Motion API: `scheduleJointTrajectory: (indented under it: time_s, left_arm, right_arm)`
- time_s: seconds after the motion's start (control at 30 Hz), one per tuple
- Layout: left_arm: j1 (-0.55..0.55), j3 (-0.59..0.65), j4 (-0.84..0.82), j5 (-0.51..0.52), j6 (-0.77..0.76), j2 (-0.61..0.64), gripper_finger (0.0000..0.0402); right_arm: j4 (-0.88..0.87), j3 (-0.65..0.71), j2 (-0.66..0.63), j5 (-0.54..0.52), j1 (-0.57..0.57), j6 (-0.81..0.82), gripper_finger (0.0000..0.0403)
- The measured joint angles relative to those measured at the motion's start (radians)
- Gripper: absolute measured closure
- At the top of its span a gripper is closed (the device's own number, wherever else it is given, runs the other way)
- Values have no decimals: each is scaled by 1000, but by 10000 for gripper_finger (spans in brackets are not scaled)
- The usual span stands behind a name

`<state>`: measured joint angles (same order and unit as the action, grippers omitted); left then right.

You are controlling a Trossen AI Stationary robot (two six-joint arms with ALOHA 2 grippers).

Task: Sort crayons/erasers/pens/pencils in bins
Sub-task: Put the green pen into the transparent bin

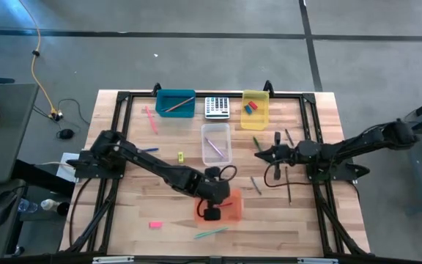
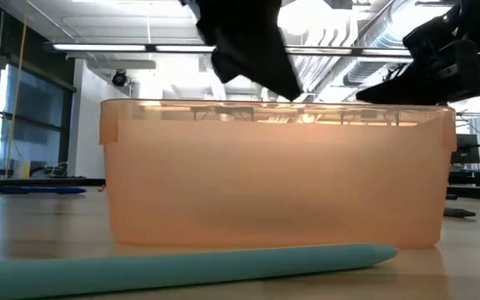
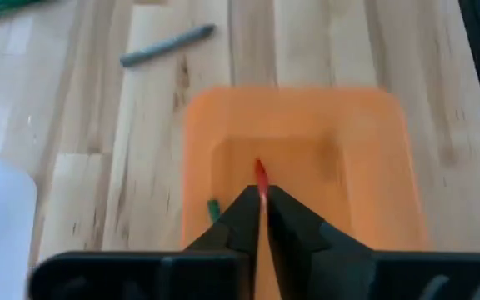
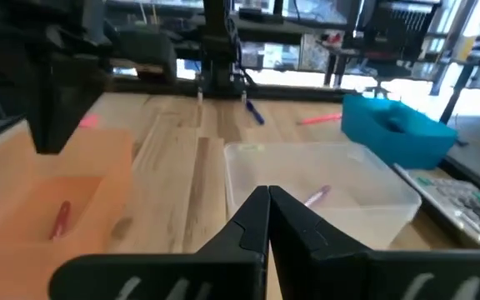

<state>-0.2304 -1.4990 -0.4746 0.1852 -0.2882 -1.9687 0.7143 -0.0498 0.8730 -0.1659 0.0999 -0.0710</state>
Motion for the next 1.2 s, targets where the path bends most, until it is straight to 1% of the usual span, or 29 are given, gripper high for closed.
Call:
scheduleJointTrajectory:
  time_s: [0.07,0.13,0.2,0.23,0.3,0.37,0.43,0.5,0.57,0.63,0.7,0.73,0.77,0.87,0.97,1.03,1.13,1.2]
  left_arm:
    - [0,15,35,-23,29,8,397]
    - [5,42,82,-46,42,19,396]
    - [14,77,101,-50,64,39,396]
    - [19,93,148,-52,73,43,398]
    - [31,152,193,-57,97,72,400]
    - [46,201,310,-84,126,90,400]
    - [64,270,359,-98,148,141,401]
    - [85,330,472,-112,168,174,401]
    - [111,417,524,-145,176,229,401]
    - [139,489,660,-174,180,260,401]
    - [169,576,725,-206,180,319,401]
    - [183,607,784,-219,181,330,401]
    - [196,639,840,-222,187,340,401]
    - [233,738,921,-226,205,387,401]
    - [271,827,1038,-228,231,419,401]
    - [291,874,1158,-228,255,426,401]
    - [335,954,1311,-231,280,455,401]
    - [375,996,1399,-240,288,470,401]
  right_arm:
    - [-2,0,-3,-30,24,-17,403]
    - [11,0,-10,-56,44,-35,403]
    - [10,0,-22,-63,59,-39,403]
    - [11,0,-31,-63,64,-39,403]
    - [39,0,-32,-67,71,-40,403]
    - [44,0,-44,-70,71,-42,403]
    - [58,0,-45,-70,71,-43,403]
    - [37,0,-57,-70,71,-42,403]
    - [51,-2,-51,-75,70,-40,403]
    - [25,-1,-58,-80,70,1,403]
    - [7,-1,-47,-86,70,44,403]
    - [-14,-1,-48,-95,70,60,403]
    - [-14,-1,-46,-110,69,71,403]
    - [-29,-1,-35,-163,69,101,403]
    - [-24,-2,-23,-178,69,132,403]
    - [-19,-3,-22,-207,69,158,403]
    - [-67,-35,-21,-280,69,191,403]
    - [-150,-81,-18,-314,68,195,403]
